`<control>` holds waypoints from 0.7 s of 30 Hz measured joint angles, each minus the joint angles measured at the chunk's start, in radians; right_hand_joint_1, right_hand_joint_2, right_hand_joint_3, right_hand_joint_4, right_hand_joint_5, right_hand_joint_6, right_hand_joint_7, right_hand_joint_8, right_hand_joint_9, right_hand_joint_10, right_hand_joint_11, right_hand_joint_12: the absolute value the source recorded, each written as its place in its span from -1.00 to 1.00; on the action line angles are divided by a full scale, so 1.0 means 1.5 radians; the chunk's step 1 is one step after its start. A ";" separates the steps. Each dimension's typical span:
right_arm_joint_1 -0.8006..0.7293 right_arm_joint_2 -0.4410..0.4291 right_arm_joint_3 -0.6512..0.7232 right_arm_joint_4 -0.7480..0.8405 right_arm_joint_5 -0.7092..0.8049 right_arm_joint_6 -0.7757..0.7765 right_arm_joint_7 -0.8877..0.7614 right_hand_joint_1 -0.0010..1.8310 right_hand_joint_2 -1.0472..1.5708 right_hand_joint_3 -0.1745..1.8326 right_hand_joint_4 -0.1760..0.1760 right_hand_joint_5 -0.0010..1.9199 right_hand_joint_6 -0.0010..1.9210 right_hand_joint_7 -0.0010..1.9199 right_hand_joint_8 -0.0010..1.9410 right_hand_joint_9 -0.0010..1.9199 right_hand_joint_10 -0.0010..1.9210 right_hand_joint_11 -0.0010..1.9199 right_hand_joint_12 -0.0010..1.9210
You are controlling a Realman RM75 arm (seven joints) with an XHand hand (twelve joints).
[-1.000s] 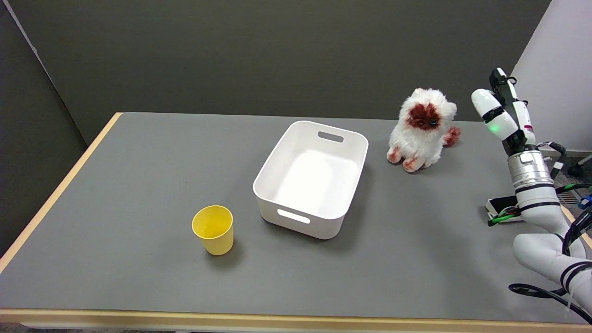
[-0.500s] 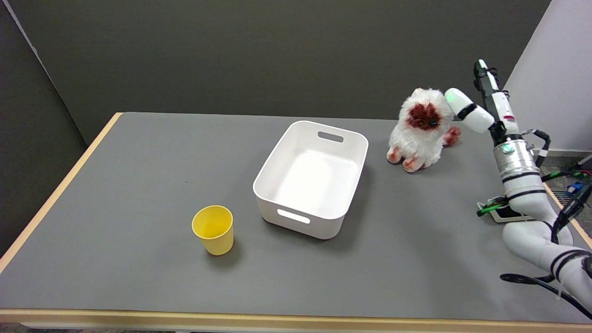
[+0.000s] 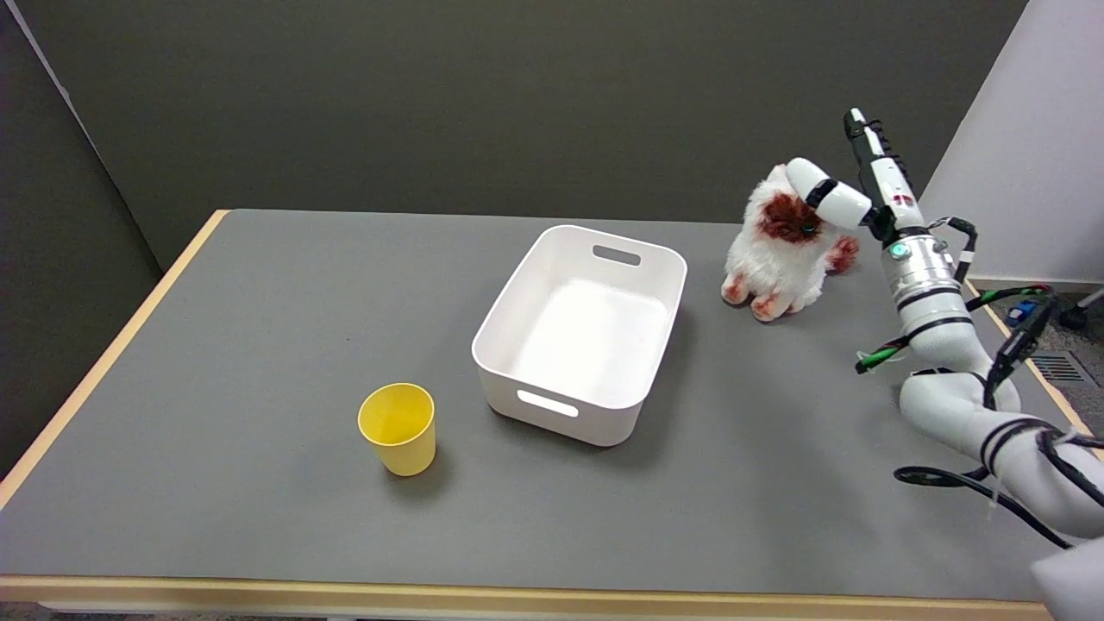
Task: Pick up the plush toy.
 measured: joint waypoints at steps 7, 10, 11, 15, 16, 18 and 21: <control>0.065 -0.017 -0.035 -0.084 0.005 -0.023 -0.015 -0.57 0.25 -0.13 -0.63 -1.00 -1.00 -1.00 -1.00 -1.00 -1.00 -1.00 -0.79; 0.091 -0.027 -0.049 -0.125 0.008 -0.032 -0.020 -0.57 0.25 -0.11 -0.55 -1.00 -1.00 -1.00 -1.00 -1.00 -1.00 -1.00 -0.85; 0.100 -0.030 -0.053 -0.138 0.008 -0.035 -0.021 -0.58 0.23 -0.05 -0.53 -1.00 -1.00 -1.00 -1.00 -1.00 -1.00 -1.00 -0.82; 0.128 -0.043 -0.067 -0.186 0.011 -0.048 -0.025 -0.57 0.26 -0.06 -0.47 -1.00 -1.00 -1.00 -1.00 -1.00 -1.00 -1.00 -0.56; 0.134 -0.046 -0.070 -0.195 0.011 -0.051 -0.026 -0.57 0.24 0.01 -0.44 -1.00 -1.00 -1.00 -1.00 -1.00 -1.00 -1.00 -0.46; 0.146 -0.052 -0.075 -0.214 0.012 -0.059 -0.028 -0.49 0.26 0.09 -0.38 -0.98 -0.89 -0.96 -0.80 -0.98 -0.49 -1.00 0.01; 0.162 -0.062 -0.083 -0.239 0.014 -0.069 -0.030 -0.37 0.30 0.11 -0.38 -0.92 -0.80 -0.85 -0.68 -0.87 -0.30 -0.90 0.24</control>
